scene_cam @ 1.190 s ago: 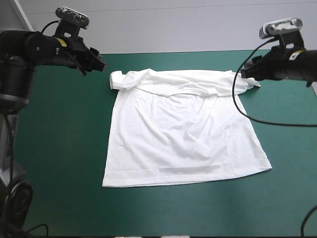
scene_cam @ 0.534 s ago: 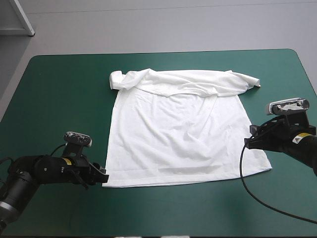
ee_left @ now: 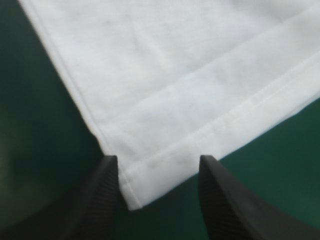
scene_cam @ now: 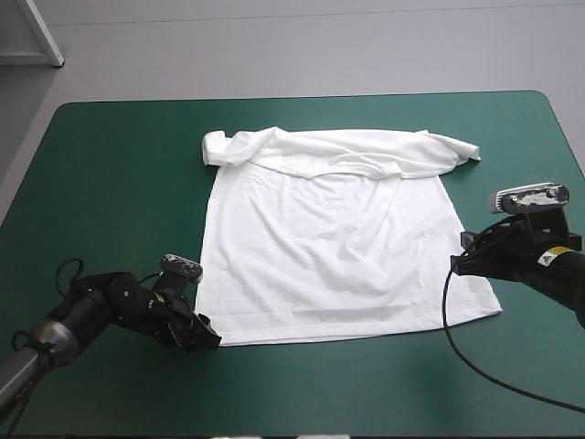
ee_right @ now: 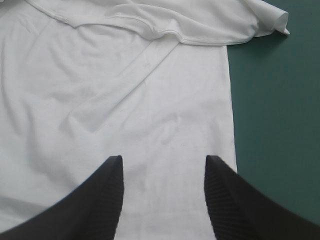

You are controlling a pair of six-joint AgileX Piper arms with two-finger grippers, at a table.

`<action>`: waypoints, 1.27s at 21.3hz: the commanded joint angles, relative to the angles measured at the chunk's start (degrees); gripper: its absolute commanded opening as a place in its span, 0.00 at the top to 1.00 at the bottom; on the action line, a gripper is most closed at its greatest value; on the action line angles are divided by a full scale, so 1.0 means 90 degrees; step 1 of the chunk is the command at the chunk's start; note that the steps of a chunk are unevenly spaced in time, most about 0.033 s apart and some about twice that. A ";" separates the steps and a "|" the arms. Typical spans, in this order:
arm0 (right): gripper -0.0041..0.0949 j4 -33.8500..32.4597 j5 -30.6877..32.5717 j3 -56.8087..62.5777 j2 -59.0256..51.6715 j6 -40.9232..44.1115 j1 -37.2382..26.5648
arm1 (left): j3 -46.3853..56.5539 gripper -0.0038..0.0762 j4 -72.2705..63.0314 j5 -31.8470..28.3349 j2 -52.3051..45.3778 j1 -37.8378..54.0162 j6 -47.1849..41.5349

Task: Fold the cloth

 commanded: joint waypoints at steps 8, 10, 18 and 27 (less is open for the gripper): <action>0.48 0.0083 -0.0237 -0.0145 -0.0019 0.0009 -0.0061 | 0.0070 0.58 0.1825 -0.0286 0.0983 -0.0745 -0.1227; 0.48 -0.0056 -0.0048 -0.0145 -0.0019 -0.0006 -0.0061 | 0.0070 0.81 0.1967 -0.0268 0.1004 -0.0745 -0.1284; 0.48 -0.0899 0.0448 0.0165 0.0110 0.0301 -0.0061 | 0.0070 0.93 0.1886 -0.0414 0.1004 -0.0745 -0.1236; 0.41 -0.1597 -0.0531 0.0838 0.2336 0.0607 -0.0061 | 0.0070 0.93 0.1830 -0.0398 0.1004 -0.0745 -0.1236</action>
